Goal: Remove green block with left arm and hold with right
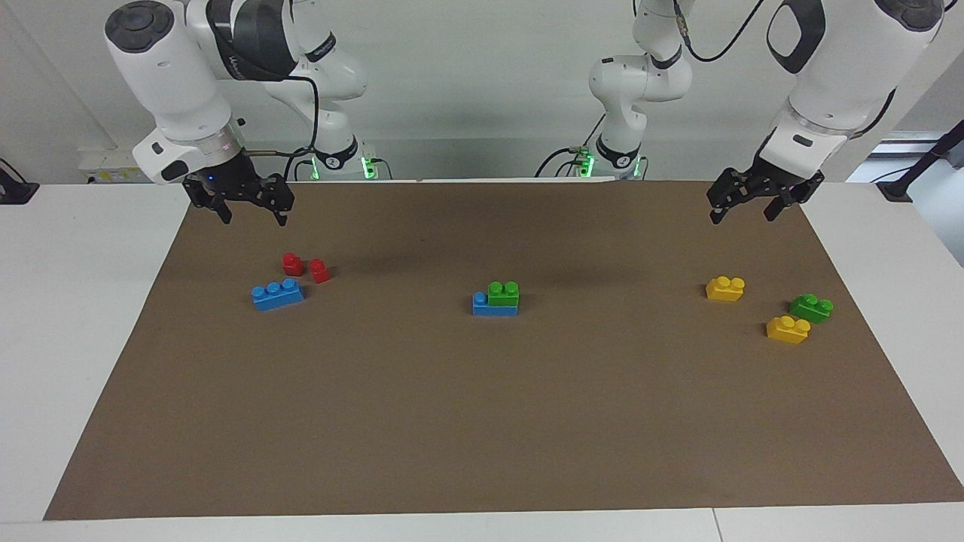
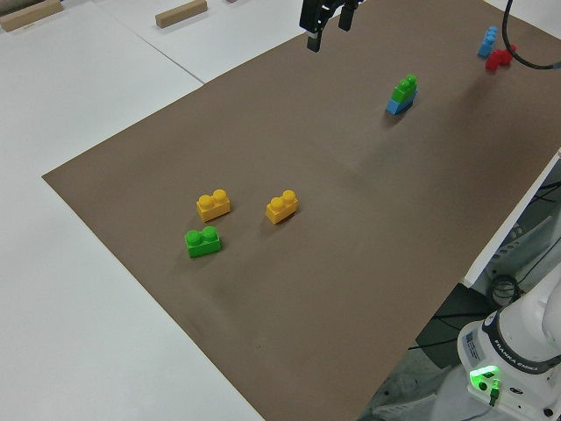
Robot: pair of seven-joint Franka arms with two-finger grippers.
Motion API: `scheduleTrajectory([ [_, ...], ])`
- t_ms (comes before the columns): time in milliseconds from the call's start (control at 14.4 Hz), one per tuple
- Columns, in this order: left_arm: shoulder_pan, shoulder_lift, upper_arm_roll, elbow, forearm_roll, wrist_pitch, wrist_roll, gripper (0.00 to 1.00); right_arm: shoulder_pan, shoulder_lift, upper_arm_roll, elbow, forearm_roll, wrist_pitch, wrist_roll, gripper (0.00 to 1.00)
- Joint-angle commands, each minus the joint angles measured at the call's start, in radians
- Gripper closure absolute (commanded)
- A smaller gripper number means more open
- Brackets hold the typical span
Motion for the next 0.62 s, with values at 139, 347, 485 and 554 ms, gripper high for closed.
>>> scheduleTrajectory([
  [139, -0.011, -0.068, 0.003, -0.106, -0.016, 0.006, 0.003, 0.0, -0.026, -0.011, 0.003, -0.03, 0.014, 0.059, -0.013, 0.0],
  [347, -0.024, -0.089, 0.001, -0.15, -0.016, 0.037, -0.014, 0.0, -0.015, -0.006, 0.008, -0.065, 0.019, 0.116, 0.208, 0.0],
  [485, -0.053, -0.114, 0.001, -0.204, -0.016, 0.08, -0.08, 0.0, 0.011, -0.002, 0.012, -0.088, 0.058, 0.156, 0.42, 0.01],
  [554, -0.072, -0.122, 0.001, -0.228, -0.016, 0.115, -0.139, 0.0, 0.032, 0.012, 0.012, -0.088, 0.072, 0.167, 0.543, 0.01],
])
